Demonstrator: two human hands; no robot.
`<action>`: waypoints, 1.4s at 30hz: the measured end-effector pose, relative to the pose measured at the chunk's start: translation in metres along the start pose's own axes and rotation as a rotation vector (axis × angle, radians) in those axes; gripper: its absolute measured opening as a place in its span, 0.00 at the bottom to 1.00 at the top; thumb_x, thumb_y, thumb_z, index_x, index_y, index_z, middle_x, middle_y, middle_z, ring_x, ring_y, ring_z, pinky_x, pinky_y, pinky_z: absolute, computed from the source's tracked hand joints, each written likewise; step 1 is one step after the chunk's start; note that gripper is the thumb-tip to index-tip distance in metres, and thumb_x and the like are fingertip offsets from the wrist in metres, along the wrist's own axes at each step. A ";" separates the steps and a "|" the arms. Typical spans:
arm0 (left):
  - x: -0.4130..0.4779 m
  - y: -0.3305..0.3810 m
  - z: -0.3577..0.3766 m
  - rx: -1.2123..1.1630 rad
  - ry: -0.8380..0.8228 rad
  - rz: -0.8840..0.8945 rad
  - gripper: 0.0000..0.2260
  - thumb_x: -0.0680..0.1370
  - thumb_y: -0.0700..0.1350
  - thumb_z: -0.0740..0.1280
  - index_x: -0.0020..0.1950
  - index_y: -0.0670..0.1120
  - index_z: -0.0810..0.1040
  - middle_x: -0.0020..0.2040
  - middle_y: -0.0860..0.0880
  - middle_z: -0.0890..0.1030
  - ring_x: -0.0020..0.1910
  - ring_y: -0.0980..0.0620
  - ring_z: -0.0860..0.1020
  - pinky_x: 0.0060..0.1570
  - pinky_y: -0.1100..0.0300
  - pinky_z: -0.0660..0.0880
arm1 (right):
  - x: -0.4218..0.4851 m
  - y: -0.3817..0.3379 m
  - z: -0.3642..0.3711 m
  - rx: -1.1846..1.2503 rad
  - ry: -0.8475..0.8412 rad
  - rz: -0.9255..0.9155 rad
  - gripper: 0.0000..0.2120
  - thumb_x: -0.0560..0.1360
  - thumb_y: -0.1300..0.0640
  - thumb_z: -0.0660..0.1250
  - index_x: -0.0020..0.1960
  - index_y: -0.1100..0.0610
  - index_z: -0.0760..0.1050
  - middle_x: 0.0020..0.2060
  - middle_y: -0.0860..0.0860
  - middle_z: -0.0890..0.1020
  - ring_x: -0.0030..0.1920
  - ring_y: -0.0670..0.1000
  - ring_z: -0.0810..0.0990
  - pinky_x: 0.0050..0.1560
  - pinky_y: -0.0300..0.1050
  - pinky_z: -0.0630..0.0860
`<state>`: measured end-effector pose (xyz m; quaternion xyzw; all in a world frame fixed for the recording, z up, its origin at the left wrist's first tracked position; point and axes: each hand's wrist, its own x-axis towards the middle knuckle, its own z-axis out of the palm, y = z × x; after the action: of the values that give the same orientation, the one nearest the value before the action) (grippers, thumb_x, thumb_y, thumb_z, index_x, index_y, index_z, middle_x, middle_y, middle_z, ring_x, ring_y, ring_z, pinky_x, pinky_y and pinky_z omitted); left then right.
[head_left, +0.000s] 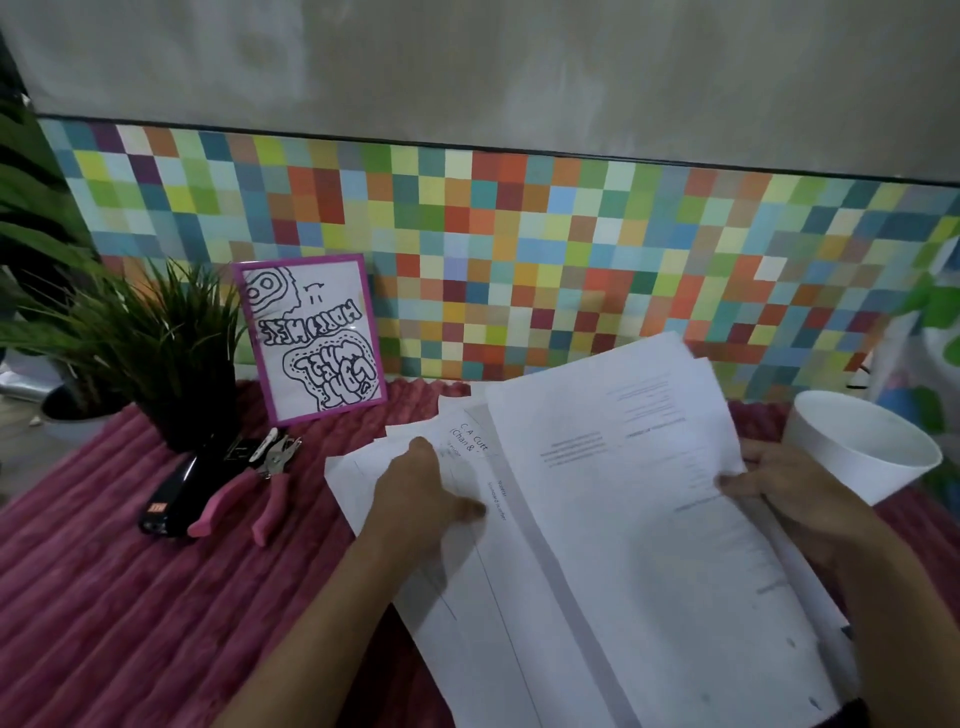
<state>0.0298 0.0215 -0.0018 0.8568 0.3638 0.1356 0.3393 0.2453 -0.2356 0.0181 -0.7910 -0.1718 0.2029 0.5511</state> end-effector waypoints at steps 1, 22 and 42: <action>0.002 0.000 0.002 -0.037 0.027 0.022 0.28 0.70 0.48 0.76 0.64 0.43 0.68 0.53 0.48 0.76 0.52 0.47 0.75 0.46 0.59 0.68 | 0.000 -0.001 0.005 0.021 -0.005 0.020 0.10 0.72 0.72 0.66 0.51 0.66 0.81 0.47 0.60 0.85 0.44 0.62 0.85 0.47 0.50 0.81; -0.005 0.026 -0.017 -0.983 0.084 0.213 0.23 0.71 0.37 0.72 0.63 0.43 0.71 0.57 0.48 0.80 0.59 0.47 0.78 0.55 0.58 0.76 | -0.012 -0.013 0.044 0.235 -0.123 -0.129 0.11 0.72 0.70 0.69 0.54 0.66 0.80 0.48 0.60 0.85 0.45 0.58 0.86 0.41 0.45 0.83; -0.008 -0.003 -0.010 -0.598 0.224 -0.095 0.17 0.80 0.51 0.62 0.39 0.39 0.76 0.37 0.45 0.77 0.39 0.48 0.75 0.41 0.56 0.70 | -0.019 -0.007 0.084 0.020 -0.096 -0.119 0.08 0.69 0.66 0.68 0.38 0.57 0.84 0.39 0.53 0.87 0.41 0.56 0.86 0.43 0.48 0.80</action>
<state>0.0182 0.0217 0.0035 0.6809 0.3827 0.3141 0.5397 0.1855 -0.1755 0.0012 -0.7630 -0.2428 0.2090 0.5614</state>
